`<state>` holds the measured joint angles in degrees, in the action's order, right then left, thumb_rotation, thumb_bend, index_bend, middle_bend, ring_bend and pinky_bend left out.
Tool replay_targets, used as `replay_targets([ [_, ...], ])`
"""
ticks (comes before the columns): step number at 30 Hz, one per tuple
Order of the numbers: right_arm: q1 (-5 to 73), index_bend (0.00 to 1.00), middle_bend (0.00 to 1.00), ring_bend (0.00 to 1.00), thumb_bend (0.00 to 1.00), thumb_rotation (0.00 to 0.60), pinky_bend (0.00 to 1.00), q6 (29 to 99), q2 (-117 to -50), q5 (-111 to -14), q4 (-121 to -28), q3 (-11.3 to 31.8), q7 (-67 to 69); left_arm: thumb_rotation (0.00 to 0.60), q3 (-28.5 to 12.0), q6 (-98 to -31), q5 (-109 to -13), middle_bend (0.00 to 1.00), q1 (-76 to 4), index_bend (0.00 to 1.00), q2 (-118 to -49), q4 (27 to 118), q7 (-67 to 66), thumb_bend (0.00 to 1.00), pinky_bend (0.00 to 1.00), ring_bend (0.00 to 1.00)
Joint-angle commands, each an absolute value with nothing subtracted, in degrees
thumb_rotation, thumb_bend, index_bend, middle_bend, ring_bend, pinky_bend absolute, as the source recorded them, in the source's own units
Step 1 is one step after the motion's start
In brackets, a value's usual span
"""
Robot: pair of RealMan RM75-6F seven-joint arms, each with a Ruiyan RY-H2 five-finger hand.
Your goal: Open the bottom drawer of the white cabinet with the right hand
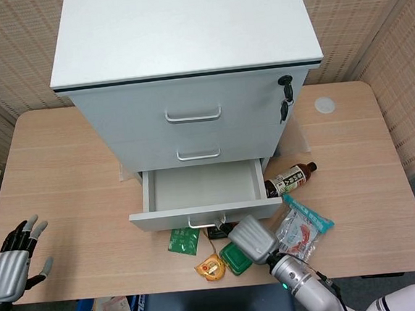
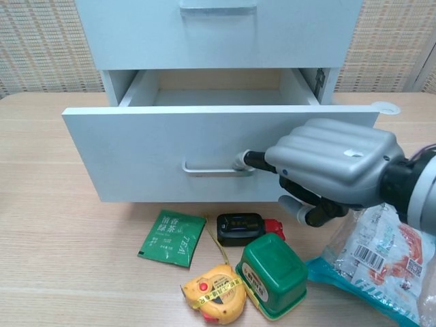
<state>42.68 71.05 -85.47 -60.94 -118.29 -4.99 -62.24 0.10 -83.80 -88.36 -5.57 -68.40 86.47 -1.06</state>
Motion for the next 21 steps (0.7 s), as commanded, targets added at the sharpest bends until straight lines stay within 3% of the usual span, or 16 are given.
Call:
replay_targets([
  [1, 42.3, 0.11, 0.78, 0.86, 0.51, 0.6, 0.89, 71.2, -85.2, -61.6, -119.0, -5.6, -62.7, 0.6, 0.1, -83.8, -88.4, 0.0, -5.6, 0.11, -68.4, 86.4, -1.1, 0.36, 0.12, 0.03],
  [21, 39.0, 0.11, 0.79, 0.86, 0.51, 0.6, 0.89, 71.7, -83.7, -68.5, -123.5, -9.9, -64.1, 0.6, 0.3, -84.2, -88.7, 0.0, -5.4, 0.11, -68.3, 86.6, -1.1, 0.36, 0.12, 0.03],
])
